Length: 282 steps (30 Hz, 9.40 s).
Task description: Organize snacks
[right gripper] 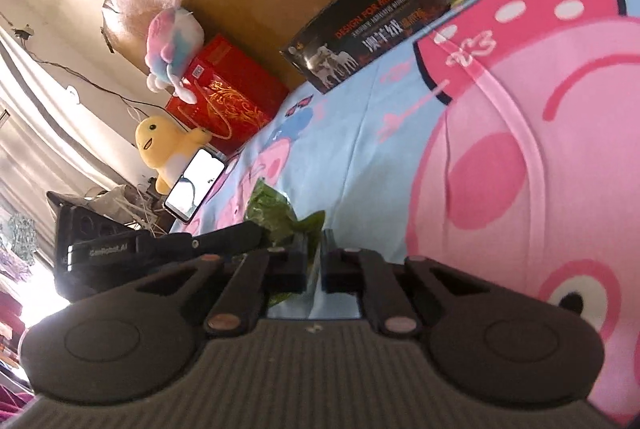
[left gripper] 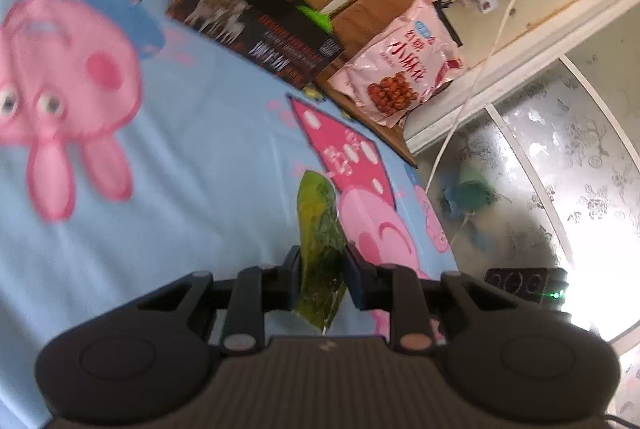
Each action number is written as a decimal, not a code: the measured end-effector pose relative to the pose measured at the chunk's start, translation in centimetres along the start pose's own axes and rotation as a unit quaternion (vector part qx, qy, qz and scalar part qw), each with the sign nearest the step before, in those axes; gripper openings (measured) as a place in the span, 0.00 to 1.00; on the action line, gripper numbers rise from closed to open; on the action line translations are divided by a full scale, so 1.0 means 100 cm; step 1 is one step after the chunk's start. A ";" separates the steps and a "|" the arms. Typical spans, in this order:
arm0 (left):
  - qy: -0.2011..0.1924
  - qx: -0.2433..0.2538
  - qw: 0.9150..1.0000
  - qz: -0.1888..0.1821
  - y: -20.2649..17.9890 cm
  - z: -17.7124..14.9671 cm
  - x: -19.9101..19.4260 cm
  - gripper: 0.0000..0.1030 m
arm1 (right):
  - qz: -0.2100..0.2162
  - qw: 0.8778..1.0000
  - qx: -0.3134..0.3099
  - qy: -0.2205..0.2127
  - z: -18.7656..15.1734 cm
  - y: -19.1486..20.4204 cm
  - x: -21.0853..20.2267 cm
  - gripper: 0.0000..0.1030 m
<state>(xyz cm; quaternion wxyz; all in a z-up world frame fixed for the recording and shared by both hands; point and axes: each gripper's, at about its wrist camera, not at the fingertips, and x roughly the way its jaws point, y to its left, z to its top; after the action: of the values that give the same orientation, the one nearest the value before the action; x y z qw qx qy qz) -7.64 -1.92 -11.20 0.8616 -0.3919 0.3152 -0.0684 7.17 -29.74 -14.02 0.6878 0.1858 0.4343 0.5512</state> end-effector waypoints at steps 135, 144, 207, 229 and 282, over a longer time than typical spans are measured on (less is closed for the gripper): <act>-0.131 0.173 0.874 0.435 -0.033 -0.006 0.069 0.77 | -0.170 0.949 -0.174 -0.200 0.012 0.037 0.021 0.93; -0.142 0.179 0.832 0.505 -0.040 -0.008 0.077 0.82 | -0.136 0.952 -0.169 -0.217 0.003 0.040 0.014 0.94; -0.177 0.181 0.885 0.391 -0.040 -0.014 0.052 0.91 | -0.224 0.939 -0.172 -0.198 0.000 0.041 0.021 0.96; -0.198 0.182 0.875 0.403 -0.042 -0.017 0.048 0.91 | -0.231 0.937 -0.167 -0.202 0.000 0.040 0.020 0.96; -0.196 0.187 0.863 0.426 -0.039 -0.027 0.034 0.94 | -0.226 0.940 -0.160 -0.200 -0.001 0.039 0.021 0.96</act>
<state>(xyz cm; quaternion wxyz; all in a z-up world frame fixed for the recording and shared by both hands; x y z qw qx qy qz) -6.08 -7.57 -11.41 0.9079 -0.0558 0.2576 0.3261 4.80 -26.60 -12.00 0.8875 0.0765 0.2246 0.3951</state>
